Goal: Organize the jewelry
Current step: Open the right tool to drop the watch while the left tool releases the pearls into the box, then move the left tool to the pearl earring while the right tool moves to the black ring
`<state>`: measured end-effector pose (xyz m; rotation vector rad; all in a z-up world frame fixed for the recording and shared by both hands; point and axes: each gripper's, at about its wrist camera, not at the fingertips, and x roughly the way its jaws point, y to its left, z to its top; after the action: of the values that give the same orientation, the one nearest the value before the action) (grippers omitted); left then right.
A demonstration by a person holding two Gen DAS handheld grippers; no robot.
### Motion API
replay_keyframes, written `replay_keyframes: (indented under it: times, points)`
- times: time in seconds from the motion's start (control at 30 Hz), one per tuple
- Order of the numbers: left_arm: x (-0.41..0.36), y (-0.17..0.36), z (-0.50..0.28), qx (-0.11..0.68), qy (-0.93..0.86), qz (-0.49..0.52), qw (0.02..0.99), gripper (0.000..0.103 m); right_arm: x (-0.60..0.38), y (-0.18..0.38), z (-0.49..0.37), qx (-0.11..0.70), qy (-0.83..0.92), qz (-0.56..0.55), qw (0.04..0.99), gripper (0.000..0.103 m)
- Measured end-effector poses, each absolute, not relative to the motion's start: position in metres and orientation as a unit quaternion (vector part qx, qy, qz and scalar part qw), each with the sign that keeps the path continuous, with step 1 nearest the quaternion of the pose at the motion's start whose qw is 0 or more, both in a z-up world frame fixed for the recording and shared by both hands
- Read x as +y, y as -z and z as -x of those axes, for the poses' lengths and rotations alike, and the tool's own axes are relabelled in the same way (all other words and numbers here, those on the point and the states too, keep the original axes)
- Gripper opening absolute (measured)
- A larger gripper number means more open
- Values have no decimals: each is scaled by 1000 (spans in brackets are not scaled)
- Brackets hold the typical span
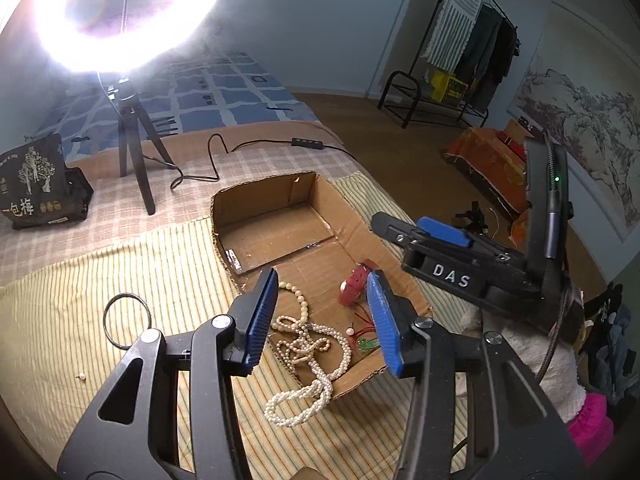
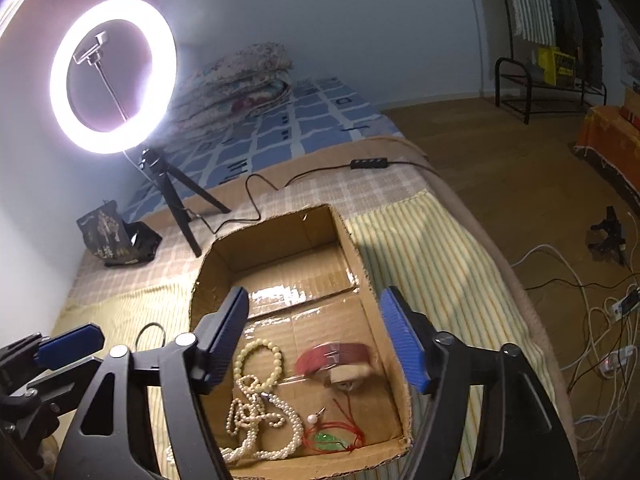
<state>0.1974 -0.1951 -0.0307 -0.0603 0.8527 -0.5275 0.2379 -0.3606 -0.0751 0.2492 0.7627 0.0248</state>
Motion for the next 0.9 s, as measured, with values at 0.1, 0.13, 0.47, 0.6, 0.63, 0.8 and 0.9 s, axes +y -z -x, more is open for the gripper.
replay_keyframes:
  times: [0.1, 0.13, 0.47, 0.6, 0.63, 0.8, 0.9]
  points:
    - [-191, 30, -196, 408, 250, 30, 878, 65, -361, 71, -236, 367, -7, -120, 922, 71]
    - [-189, 29, -195, 407, 248, 30, 879, 66, -362, 70, -236, 366, -5, -121, 923, 74]
    - [-171, 27, -187, 405, 232, 11, 884, 73, -356, 60, -231, 358, -4, -116, 927, 81]
    - [-159, 28, -185, 406, 223, 7, 886, 73, -350, 57, -229, 358, -12, -113, 927, 81]
    - [-156, 28, -185, 406, 221, 7, 887, 73, -348, 56, -229, 358, -13, -112, 927, 81]
    - [-134, 27, -185, 408, 208, 9, 889, 73, -338, 52, -228, 357, -20, -106, 928, 81]
    - [-120, 28, -186, 407, 200, 11, 891, 73, -330, 49, -227, 356, -25, -103, 928, 81]
